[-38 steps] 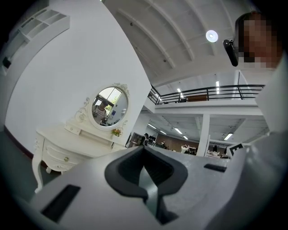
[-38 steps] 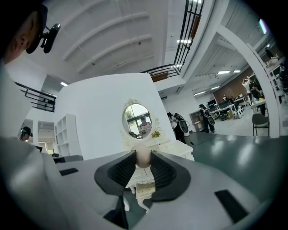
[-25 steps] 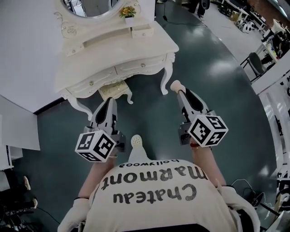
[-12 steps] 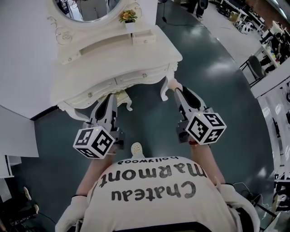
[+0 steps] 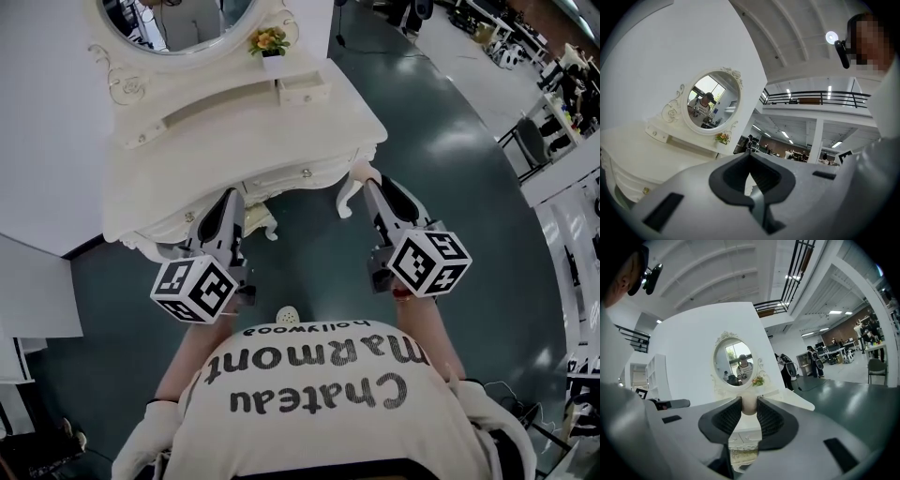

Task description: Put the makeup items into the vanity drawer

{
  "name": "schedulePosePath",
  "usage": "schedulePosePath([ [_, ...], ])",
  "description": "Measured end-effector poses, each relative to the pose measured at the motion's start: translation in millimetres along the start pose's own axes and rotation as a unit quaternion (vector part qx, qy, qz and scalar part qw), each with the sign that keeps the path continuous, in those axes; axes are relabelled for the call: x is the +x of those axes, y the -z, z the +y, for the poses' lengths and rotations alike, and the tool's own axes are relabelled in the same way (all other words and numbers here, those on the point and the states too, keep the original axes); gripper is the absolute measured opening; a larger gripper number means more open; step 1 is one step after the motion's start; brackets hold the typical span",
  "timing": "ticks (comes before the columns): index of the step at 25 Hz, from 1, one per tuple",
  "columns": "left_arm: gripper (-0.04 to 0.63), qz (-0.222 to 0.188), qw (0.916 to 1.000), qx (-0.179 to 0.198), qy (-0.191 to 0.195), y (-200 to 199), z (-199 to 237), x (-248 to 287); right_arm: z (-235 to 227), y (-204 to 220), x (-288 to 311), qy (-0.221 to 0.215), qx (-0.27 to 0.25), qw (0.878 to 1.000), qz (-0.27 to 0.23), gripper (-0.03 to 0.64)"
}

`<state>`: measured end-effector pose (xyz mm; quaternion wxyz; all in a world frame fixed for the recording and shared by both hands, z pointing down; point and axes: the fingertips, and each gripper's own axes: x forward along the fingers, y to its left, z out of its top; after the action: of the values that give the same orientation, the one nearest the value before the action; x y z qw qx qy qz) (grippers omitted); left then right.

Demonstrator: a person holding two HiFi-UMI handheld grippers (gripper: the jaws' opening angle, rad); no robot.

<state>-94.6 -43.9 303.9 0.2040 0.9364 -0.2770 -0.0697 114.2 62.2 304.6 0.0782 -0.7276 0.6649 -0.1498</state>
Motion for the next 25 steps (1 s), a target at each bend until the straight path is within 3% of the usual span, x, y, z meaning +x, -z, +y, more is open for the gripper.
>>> schedulePosePath([
  [12, 0.008, -0.008, 0.9998, 0.017, 0.010, -36, 53, 52, 4, -14, 79, -0.002, 0.000, 1.000, -0.014, 0.120],
  [25, 0.008, 0.010, 0.9999, 0.002, 0.011, -27, 78, 78, -5, -4, 116, 0.002, -0.001, 1.000, 0.010, 0.120],
])
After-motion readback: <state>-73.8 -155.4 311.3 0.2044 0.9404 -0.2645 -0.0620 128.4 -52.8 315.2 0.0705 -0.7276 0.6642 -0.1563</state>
